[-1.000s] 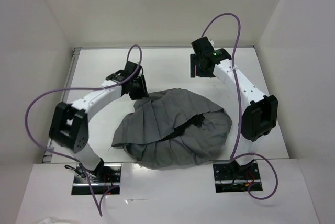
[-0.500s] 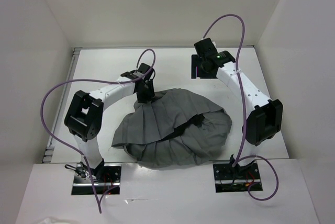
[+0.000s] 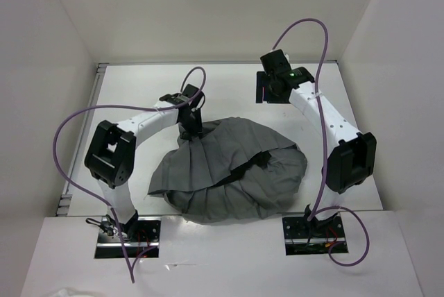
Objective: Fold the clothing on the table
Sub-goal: Grab the skirt from the pile, then move the skirt to the center of the board
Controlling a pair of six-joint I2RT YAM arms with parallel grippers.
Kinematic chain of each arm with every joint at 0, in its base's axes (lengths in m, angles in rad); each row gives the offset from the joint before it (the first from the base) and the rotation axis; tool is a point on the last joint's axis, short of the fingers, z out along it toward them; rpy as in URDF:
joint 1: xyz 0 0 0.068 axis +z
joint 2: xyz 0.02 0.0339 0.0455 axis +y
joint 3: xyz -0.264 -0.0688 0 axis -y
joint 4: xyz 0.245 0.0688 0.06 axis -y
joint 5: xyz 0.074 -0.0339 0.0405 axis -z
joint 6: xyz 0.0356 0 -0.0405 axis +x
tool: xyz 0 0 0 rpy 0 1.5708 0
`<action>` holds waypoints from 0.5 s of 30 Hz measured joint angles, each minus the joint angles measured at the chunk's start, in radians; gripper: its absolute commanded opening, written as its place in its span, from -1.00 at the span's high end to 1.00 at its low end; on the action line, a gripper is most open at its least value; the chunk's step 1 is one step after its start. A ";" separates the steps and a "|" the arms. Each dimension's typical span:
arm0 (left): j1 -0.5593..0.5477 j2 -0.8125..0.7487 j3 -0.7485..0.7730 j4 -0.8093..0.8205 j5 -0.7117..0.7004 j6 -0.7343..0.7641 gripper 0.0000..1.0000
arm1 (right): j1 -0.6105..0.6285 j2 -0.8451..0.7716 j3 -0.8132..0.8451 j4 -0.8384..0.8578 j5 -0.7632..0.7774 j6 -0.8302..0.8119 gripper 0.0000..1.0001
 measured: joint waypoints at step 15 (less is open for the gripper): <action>-0.065 0.053 0.790 -0.078 0.089 0.227 1.00 | -0.006 -0.002 -0.019 0.012 0.004 0.000 -0.50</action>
